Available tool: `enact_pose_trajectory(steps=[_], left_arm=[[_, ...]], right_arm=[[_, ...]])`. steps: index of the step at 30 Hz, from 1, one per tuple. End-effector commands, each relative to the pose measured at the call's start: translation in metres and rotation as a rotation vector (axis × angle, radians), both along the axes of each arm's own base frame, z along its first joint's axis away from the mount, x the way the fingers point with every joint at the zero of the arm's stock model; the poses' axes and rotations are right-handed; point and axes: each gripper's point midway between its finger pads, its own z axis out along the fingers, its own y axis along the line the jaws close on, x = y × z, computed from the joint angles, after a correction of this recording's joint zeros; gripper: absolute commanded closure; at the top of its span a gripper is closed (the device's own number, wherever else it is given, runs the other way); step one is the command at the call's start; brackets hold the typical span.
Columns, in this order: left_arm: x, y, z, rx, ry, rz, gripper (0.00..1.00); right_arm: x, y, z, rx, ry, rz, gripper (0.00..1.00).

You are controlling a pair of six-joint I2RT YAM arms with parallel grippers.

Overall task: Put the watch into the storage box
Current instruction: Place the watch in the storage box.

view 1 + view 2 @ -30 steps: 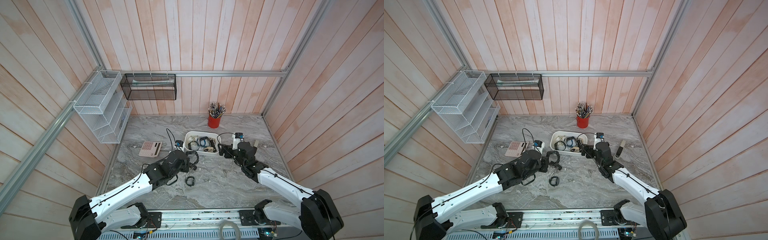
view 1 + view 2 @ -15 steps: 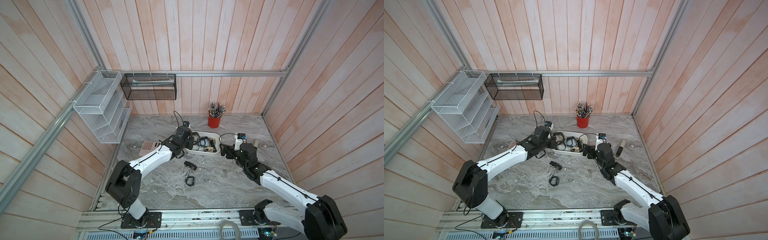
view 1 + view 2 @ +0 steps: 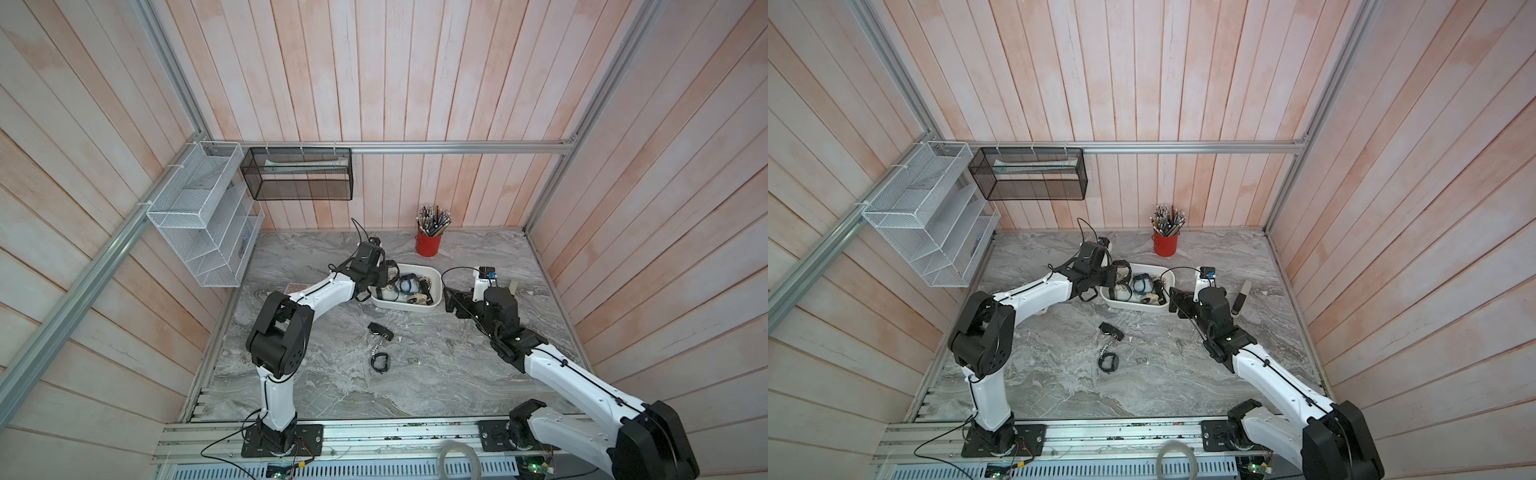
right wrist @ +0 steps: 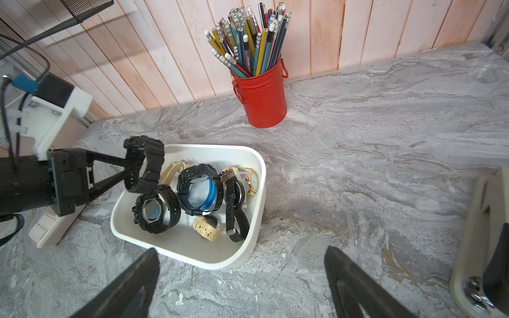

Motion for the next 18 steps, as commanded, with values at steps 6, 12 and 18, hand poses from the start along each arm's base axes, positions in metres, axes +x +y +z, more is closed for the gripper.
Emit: enact_pose_trajectory(steps=[6,12,18], left_arm=[[0.002,0.000,-0.019,0.023,0.071,0.018,0.96],[-0.005,-0.005,0.030,-0.077,0.006,0.006,0.41],[-0.033,-0.003,0.093,-0.232,-0.114,-0.034,0.00]], right_arm=[[-0.006,-0.009,-0.005,-0.030,0.007,-0.016,0.04],[-0.008,-0.016,0.004,-0.032,-0.012,-0.040,0.04],[-0.007,-0.015,0.012,-0.027,-0.022,-0.033,0.04]])
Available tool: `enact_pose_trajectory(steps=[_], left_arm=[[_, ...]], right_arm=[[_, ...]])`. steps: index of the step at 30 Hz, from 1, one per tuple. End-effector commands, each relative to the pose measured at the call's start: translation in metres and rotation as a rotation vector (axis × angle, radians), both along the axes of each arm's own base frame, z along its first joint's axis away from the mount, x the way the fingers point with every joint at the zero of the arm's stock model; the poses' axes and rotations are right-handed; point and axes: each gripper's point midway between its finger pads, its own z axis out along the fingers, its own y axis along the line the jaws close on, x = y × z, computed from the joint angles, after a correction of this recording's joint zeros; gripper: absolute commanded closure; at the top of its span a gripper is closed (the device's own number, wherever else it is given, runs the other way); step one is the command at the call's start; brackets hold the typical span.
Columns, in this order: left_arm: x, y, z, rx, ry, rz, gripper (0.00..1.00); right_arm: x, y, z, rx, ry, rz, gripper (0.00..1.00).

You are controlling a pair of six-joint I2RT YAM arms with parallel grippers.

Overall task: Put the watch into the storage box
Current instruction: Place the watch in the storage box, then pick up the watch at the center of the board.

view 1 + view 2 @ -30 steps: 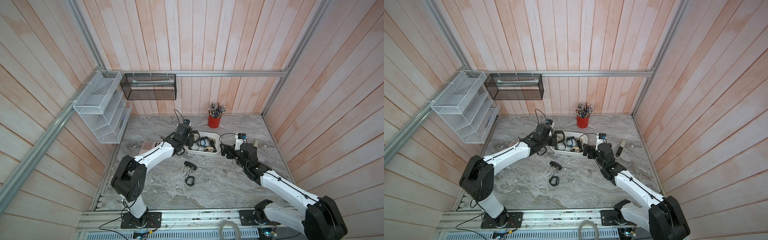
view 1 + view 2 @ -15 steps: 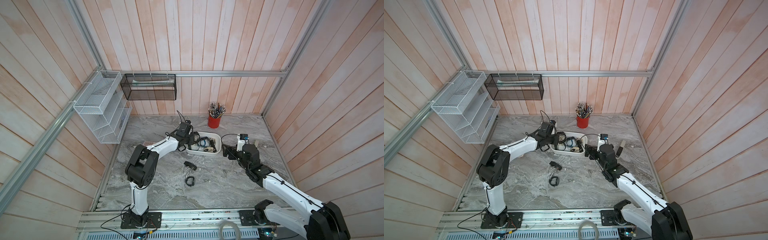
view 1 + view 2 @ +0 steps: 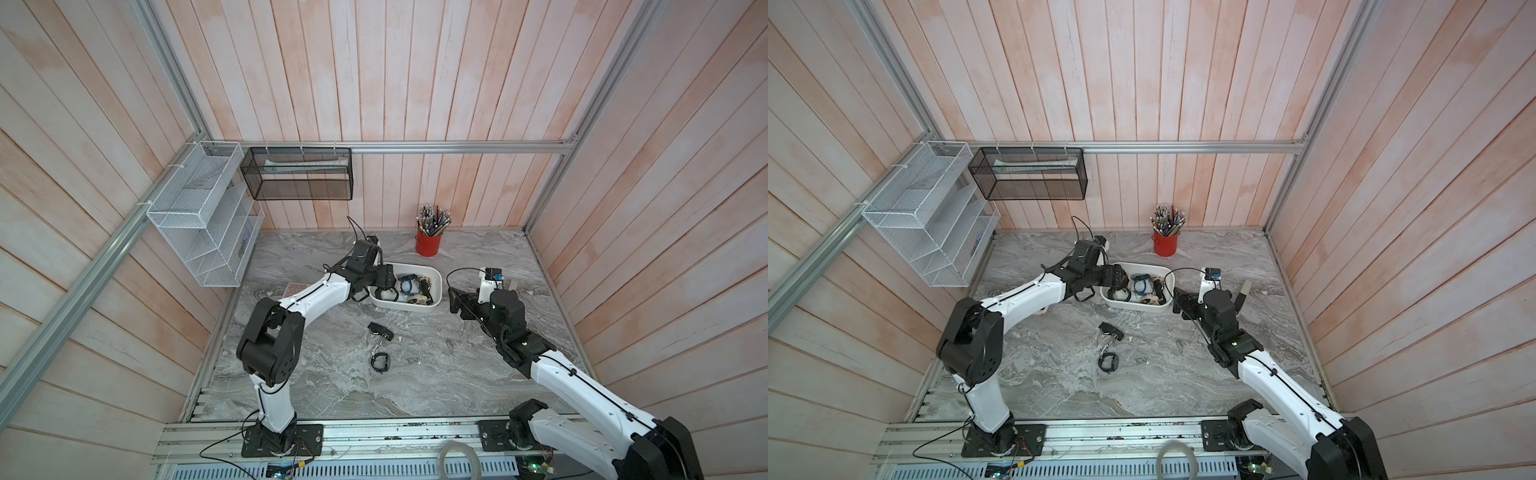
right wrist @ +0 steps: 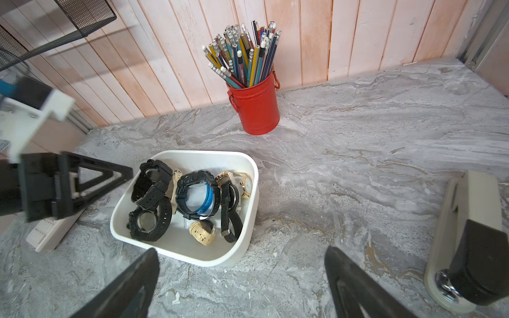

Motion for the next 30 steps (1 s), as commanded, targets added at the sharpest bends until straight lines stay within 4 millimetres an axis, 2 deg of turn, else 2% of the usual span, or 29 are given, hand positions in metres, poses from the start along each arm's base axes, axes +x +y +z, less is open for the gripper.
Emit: enact_pose_trajectory(steps=[1,4,7,9,13,17,24,30], left_arm=[[-0.018,-0.003,0.054,-0.135,-0.119,-0.043,0.00],[-0.046,0.008,0.077,-0.214,-0.195,-0.056,0.00],[-0.083,0.027,0.076,-0.294,-0.234,-0.042,0.00],[-0.108,0.041,0.062,-0.335,-0.232,-0.022,0.00],[-0.141,0.063,0.026,-0.359,-0.179,0.025,0.00],[-0.154,0.072,0.012,-0.350,-0.138,0.050,0.00],[-0.160,0.085,0.011,-0.366,-0.156,0.102,0.00],[-0.169,0.091,0.003,-0.389,-0.146,0.123,0.00]], right_arm=[[0.001,-0.003,0.002,-0.018,0.005,-0.010,0.04],[0.001,0.000,0.001,0.005,0.008,-0.001,0.05],[0.003,0.005,-0.002,0.001,0.020,0.021,0.05],[0.005,0.008,-0.005,-0.005,0.031,0.031,0.04],[0.006,0.012,-0.006,0.018,0.036,0.045,0.05],[0.006,0.018,-0.006,0.025,0.042,0.071,0.05],[0.004,0.028,-0.016,0.048,0.088,0.119,0.05],[-0.001,0.048,-0.025,0.028,0.118,0.196,0.11]])
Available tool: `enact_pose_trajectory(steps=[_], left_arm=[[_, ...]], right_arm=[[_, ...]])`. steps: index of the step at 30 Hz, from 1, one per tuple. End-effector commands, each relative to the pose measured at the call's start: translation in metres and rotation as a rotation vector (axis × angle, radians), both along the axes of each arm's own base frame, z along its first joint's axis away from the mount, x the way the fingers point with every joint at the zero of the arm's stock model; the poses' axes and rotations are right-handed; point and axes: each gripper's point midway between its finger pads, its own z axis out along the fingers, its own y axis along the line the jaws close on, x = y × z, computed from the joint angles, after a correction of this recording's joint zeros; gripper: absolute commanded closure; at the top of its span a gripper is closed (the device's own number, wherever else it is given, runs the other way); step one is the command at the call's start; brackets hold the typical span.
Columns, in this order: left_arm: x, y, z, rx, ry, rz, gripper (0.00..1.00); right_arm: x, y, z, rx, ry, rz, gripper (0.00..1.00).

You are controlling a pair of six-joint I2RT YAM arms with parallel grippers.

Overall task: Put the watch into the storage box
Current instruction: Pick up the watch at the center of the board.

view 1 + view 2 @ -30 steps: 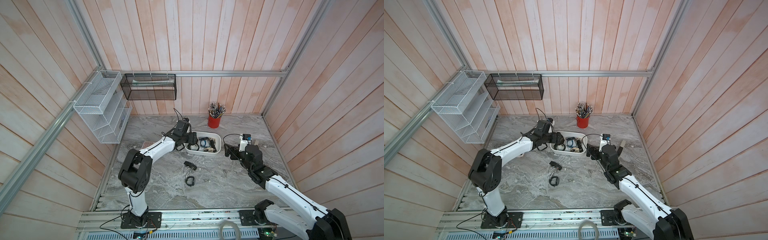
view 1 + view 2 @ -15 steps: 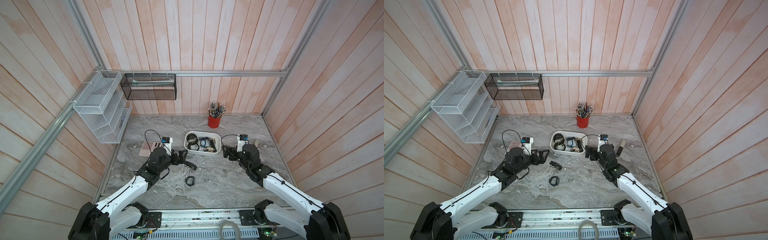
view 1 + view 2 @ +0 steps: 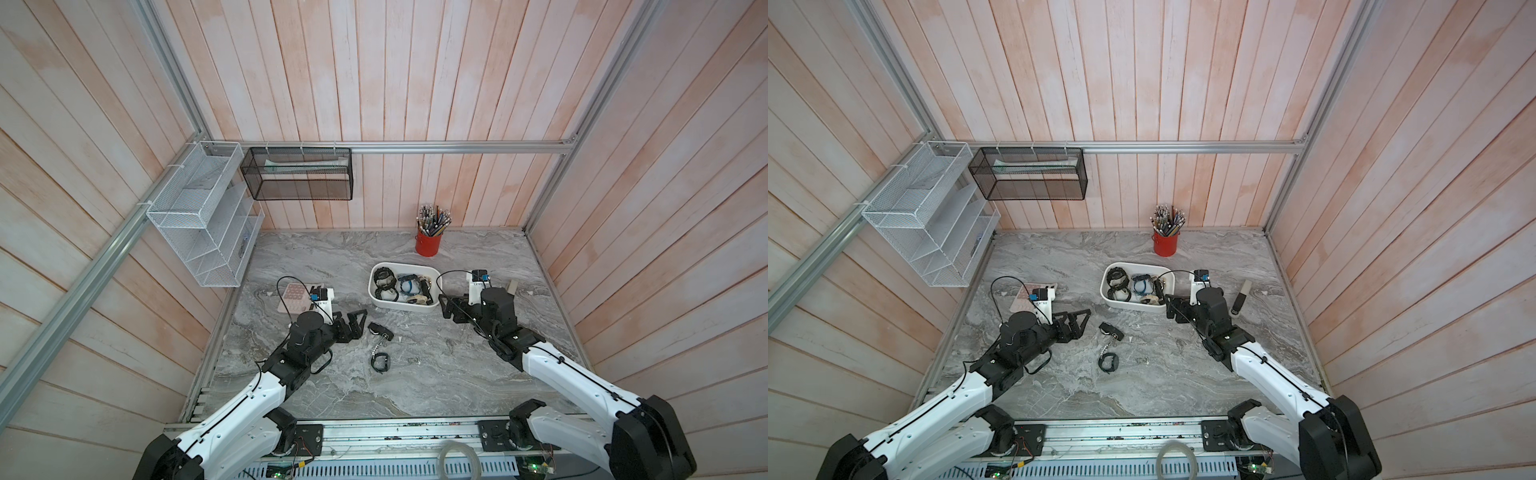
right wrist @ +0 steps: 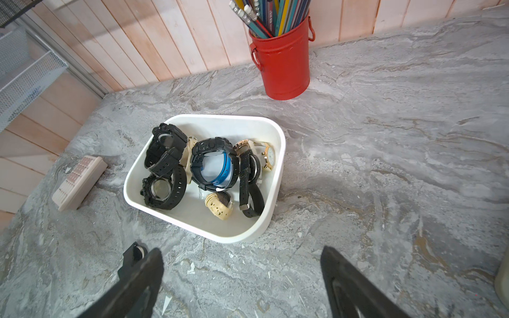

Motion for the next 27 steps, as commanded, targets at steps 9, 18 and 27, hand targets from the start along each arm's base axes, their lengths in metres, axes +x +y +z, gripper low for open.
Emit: enact_pose_trajectory(steps=[9,18,27], left_arm=[[-0.018,0.021,-0.011,-0.040,0.001,0.069,0.00],[-0.024,0.029,-0.016,-0.020,0.014,0.088,0.00],[-0.032,0.032,-0.027,-0.039,0.046,0.094,0.00]], right_arm=[[-0.007,0.082,-0.009,-0.099,0.045,0.240,0.21],[-0.017,0.142,-0.043,-0.178,0.135,0.410,0.29],[-0.024,0.176,-0.074,-0.220,0.225,0.492,0.36]])
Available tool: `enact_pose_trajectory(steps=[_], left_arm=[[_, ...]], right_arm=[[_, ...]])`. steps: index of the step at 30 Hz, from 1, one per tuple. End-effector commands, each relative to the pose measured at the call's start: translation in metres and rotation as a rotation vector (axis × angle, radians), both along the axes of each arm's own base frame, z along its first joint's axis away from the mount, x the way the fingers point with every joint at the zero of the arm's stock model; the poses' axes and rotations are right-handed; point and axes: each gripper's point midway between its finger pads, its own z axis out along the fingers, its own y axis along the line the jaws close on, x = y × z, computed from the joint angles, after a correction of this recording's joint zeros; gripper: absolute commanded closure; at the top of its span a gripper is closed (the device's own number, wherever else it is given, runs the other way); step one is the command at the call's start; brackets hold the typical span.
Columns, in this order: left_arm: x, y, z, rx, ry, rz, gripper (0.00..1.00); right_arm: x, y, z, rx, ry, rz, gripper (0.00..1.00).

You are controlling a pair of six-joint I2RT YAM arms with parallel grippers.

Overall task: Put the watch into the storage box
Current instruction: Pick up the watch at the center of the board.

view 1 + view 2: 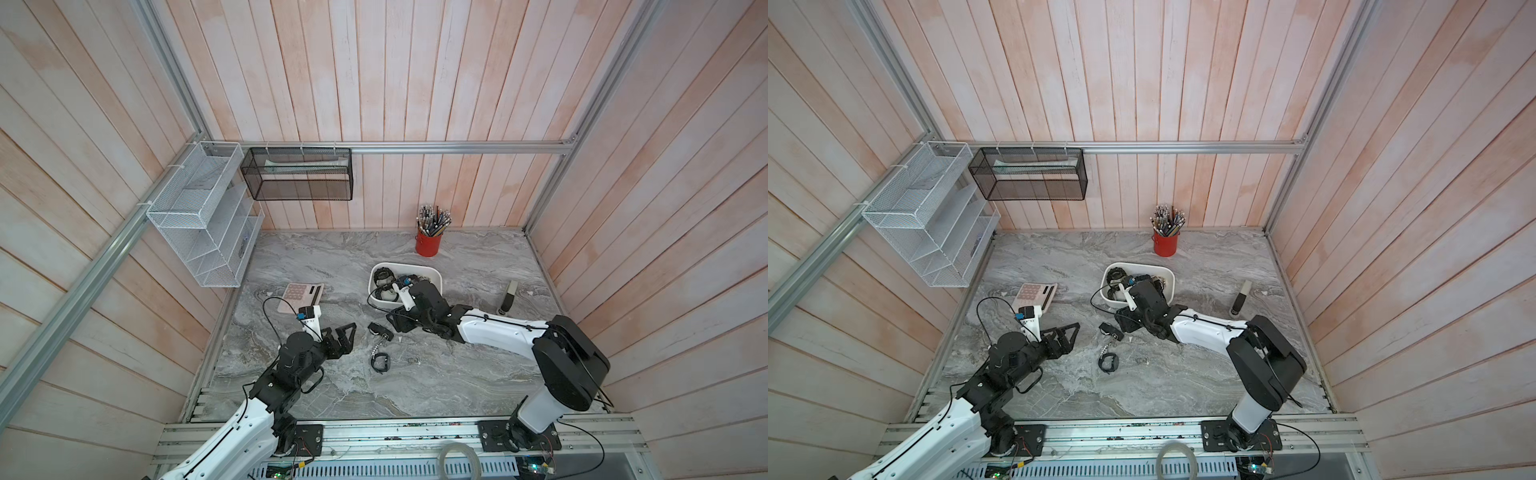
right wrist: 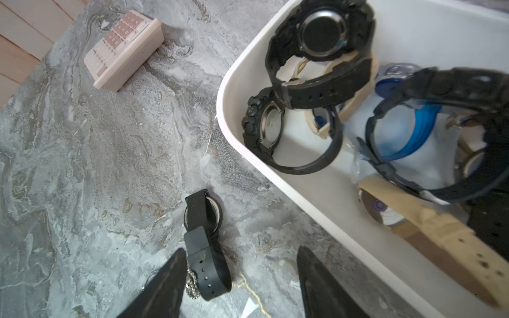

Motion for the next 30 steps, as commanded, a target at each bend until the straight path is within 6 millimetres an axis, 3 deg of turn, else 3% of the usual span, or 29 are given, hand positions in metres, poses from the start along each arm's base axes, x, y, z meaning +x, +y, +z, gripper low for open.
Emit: enact_pose_trajectory(steps=[1,7,19,30], left_arm=[[-0.002,0.004,-0.005,-0.004,0.013,0.018,0.00],[-0.003,0.005,-0.004,0.005,0.008,0.016,0.00],[-0.001,0.005,-0.001,0.022,0.008,0.017,0.00],[-0.001,0.004,0.000,0.023,0.011,0.013,0.00]], right_arm=[[-0.004,0.011,-0.006,-0.018,0.031,0.034,0.38],[-0.003,0.021,-0.024,-0.069,0.070,0.052,0.42],[-0.016,0.038,-0.047,-0.103,0.111,0.086,0.40],[-0.010,0.047,-0.052,-0.113,0.100,0.087,0.60]])
